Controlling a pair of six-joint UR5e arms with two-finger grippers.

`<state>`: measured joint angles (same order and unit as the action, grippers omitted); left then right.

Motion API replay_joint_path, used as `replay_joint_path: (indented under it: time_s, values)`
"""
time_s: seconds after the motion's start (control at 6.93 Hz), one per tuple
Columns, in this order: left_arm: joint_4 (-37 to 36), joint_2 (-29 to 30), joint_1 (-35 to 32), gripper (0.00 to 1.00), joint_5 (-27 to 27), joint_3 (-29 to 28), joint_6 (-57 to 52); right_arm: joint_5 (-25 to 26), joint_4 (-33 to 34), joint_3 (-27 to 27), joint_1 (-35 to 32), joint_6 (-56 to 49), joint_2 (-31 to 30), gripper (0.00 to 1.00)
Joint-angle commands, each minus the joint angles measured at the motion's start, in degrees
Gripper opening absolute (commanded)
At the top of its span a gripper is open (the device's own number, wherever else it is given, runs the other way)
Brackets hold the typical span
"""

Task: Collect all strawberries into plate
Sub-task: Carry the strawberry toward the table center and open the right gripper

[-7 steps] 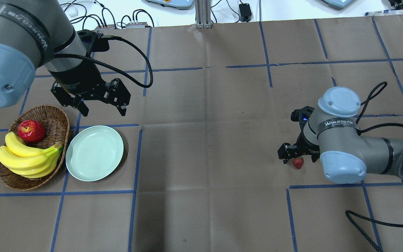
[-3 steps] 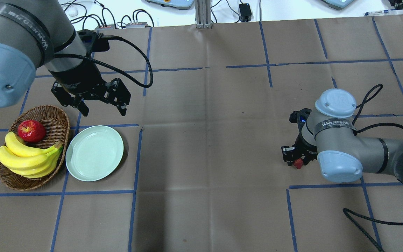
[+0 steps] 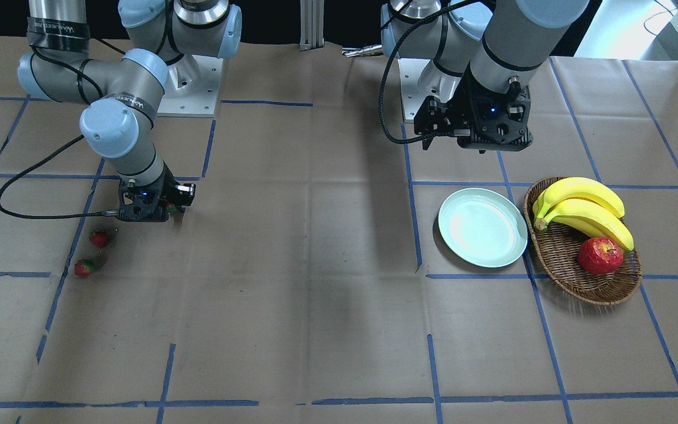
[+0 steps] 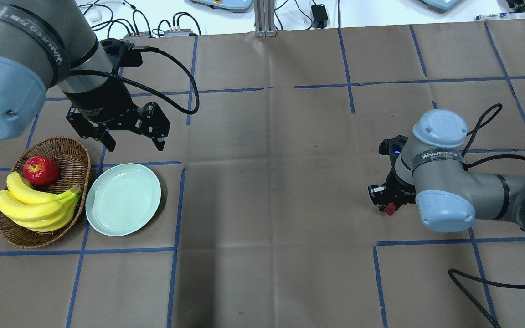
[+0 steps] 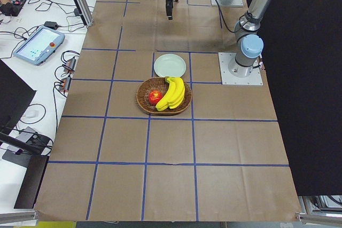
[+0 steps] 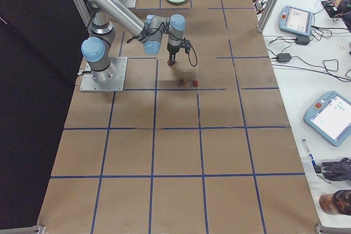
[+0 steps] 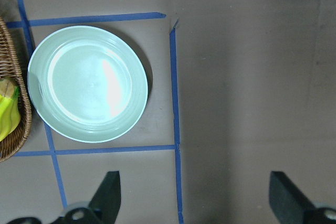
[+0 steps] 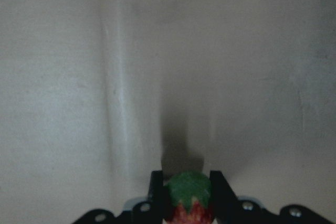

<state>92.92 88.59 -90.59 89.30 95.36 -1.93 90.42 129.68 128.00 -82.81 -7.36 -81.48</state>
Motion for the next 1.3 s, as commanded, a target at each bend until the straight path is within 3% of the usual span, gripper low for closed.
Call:
replay_joint_path:
  time_s: [0.0, 0.29, 0.72, 1.01, 1.15]
  values:
    - [0.07, 0.00, 0.06, 1.00, 0.00, 0.00, 0.00, -0.07, -12.19, -11.65, -0.68, 0.94, -0.09, 0.07]
    - [0.07, 0.00, 0.06, 1.00, 0.00, 0.00, 0.00, -0.51, -17.87, -19.51, -6.27, 6.88, 1.75, 0.07]
    - [0.07, 0.00, 0.06, 1.00, 0.09, 0.00, 0.00, -4.98, -16.83, -31.88, -22.08, 26.47, 13.93, 0.06]
    - [-0.02, 0.00, 0.06, 1.00, 0.09, 0.00, -0.09, -6.30, -14.65, -38.58, -28.60, 34.74, 22.11, 0.07]
    - [0.07, 0.00, 0.06, 1.00, 0.09, 0.00, -0.18, -6.40, -10.45, -38.96, -29.59, 36.27, 25.72, 0.07]
